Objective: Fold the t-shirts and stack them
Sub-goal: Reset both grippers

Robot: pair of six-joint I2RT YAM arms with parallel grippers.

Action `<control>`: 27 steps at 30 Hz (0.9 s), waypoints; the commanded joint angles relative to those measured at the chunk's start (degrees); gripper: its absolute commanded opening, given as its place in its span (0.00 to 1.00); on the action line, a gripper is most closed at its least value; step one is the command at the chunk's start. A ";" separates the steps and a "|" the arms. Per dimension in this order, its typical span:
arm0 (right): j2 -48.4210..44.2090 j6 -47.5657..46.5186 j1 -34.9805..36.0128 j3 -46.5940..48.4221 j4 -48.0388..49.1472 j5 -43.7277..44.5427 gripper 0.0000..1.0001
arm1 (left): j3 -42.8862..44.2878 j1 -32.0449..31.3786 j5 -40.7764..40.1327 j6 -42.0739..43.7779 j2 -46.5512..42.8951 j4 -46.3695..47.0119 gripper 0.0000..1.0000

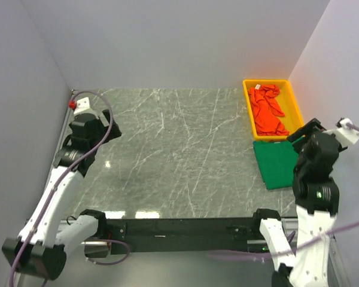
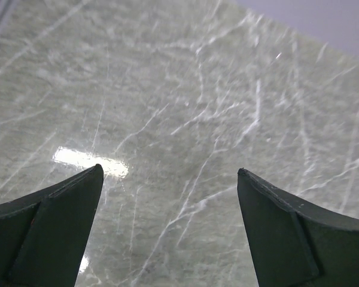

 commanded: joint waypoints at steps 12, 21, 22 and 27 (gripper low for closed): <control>-32.88 -2.81 16.77 -10.74 3.62 -3.34 0.87 | 1.26 0.15 -6.04 -9.97 -33.74 -8.54 0.99; -43.02 -6.68 17.48 -19.02 8.46 -6.25 0.90 | -4.81 0.15 -8.07 -9.53 -43.26 -7.39 0.99; -43.02 -6.68 17.48 -19.29 8.55 -6.25 0.90 | -5.33 0.15 -8.24 -9.71 -43.61 -6.78 0.99; -43.72 -6.86 17.65 -21.31 9.87 -7.13 0.91 | -8.32 0.23 -8.77 -9.28 -45.99 -4.32 0.99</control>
